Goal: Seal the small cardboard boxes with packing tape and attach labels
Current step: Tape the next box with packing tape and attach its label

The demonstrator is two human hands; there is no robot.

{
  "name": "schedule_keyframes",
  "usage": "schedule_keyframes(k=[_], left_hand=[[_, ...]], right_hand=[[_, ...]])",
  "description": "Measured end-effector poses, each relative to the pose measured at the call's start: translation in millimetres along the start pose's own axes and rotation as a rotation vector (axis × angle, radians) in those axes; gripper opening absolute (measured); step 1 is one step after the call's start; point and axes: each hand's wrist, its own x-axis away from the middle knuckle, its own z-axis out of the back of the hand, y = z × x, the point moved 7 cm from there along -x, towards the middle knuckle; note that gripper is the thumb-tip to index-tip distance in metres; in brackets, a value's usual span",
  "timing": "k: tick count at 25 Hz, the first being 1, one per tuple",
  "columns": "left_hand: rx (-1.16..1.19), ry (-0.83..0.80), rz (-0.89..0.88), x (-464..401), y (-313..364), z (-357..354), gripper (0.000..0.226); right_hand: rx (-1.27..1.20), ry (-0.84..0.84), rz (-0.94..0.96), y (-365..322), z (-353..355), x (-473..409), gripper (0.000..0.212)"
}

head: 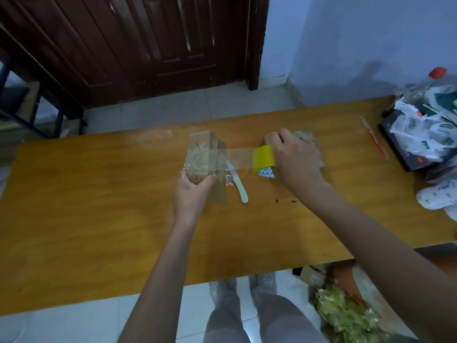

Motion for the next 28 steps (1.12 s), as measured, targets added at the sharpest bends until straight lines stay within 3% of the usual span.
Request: schedule_keyframes(k=[5,10,16,20,28], left_hand=[[0.314,-0.149,0.183,-3.3,-13.7,-3.8,0.031],[0.358,-0.174,0.238,-5.5,-22.6,-5.7,0.036],[0.387,-0.196,0.223,-11.8,-27.1,0.1,0.041],[0.431,-0.247,0.216,-10.8,-26.9,-5.9,0.055],[0.695,-0.349,0.226,-3.3,-17.6,-11.7,0.038]], right_hand=[[-0.151,0.084,-0.018,8.7,8.6,0.8,0.036],[-0.233,0.045,-0.069,10.7,-5.2,1.0,0.036],[0.073,0.038,0.014,14.5,-11.2,2.8,0.032],[0.02,-0.006,-0.002,14.7,-16.3,1.5,0.039],[-0.001,-0.078,-0.005,5.9,-31.5,2.6,0.043]])
